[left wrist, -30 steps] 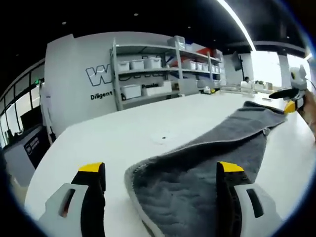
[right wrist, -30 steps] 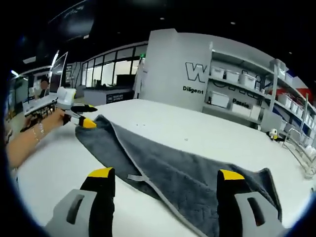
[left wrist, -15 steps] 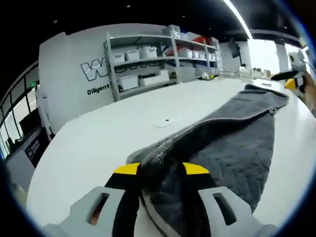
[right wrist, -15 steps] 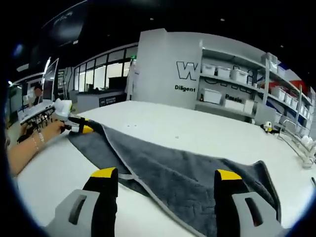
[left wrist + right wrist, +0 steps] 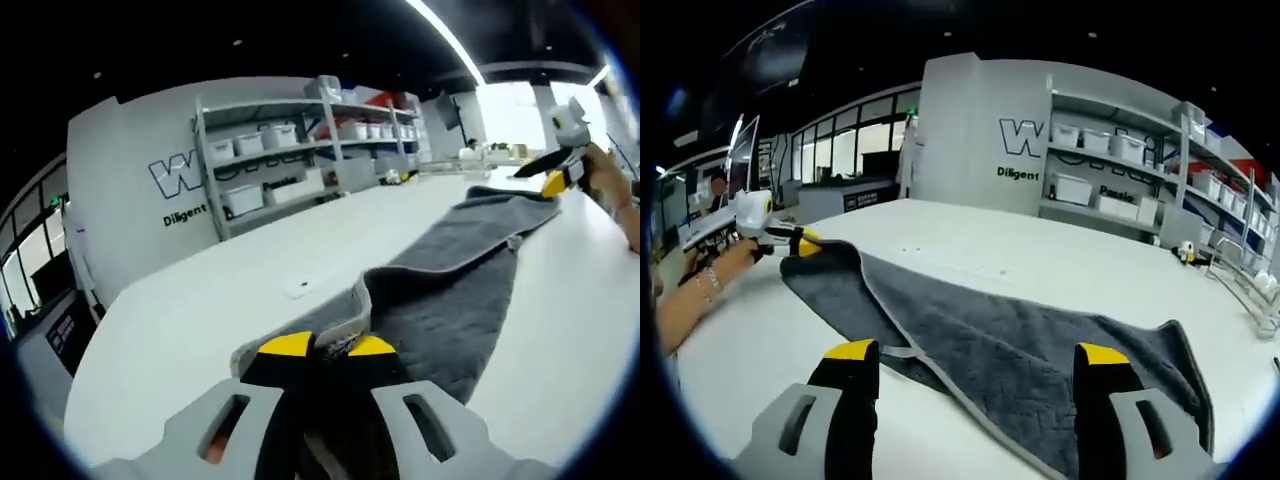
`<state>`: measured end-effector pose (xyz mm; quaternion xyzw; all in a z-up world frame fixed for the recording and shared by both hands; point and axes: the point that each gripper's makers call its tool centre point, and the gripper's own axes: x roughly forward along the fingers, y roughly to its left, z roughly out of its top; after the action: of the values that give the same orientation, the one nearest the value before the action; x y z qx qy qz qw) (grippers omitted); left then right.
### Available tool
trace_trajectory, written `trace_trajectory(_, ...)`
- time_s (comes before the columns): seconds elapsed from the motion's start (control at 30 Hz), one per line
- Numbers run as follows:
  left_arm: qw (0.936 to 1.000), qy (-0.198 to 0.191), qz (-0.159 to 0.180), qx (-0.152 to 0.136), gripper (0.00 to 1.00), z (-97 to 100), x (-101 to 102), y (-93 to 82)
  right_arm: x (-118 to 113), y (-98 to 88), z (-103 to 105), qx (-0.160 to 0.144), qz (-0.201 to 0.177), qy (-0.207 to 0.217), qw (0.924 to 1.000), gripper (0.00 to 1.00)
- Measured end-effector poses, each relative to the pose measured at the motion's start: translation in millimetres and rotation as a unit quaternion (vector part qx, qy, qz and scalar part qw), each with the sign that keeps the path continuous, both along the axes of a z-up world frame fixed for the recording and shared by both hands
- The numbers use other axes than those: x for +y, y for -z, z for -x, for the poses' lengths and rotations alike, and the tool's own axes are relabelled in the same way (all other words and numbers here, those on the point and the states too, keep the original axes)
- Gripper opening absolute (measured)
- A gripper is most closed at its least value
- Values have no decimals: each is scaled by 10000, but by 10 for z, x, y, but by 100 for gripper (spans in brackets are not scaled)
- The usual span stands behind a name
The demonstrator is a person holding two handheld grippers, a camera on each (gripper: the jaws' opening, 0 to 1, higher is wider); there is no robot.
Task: Open the folded towel by lifting each exposed corner and separating the folded layers until the towel lies flat within the target outline without major curled edges
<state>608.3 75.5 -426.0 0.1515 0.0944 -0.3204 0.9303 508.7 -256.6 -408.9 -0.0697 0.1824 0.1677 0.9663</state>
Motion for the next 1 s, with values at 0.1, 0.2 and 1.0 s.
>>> trace_trajectory(0.1,9997,170,153,2,9,137,-21,-94,12,-3,6,-1,-23,-26,10000,80)
trace_trajectory(0.2,9990,345,275,-13,9,291,0,-159,6,-8,9,-10,-24,-14,10000,80)
trace_trajectory(1.0,9796,1358,-1465,221,9,1568,-124,256,87,35,44,54,-52,-252,9997,81)
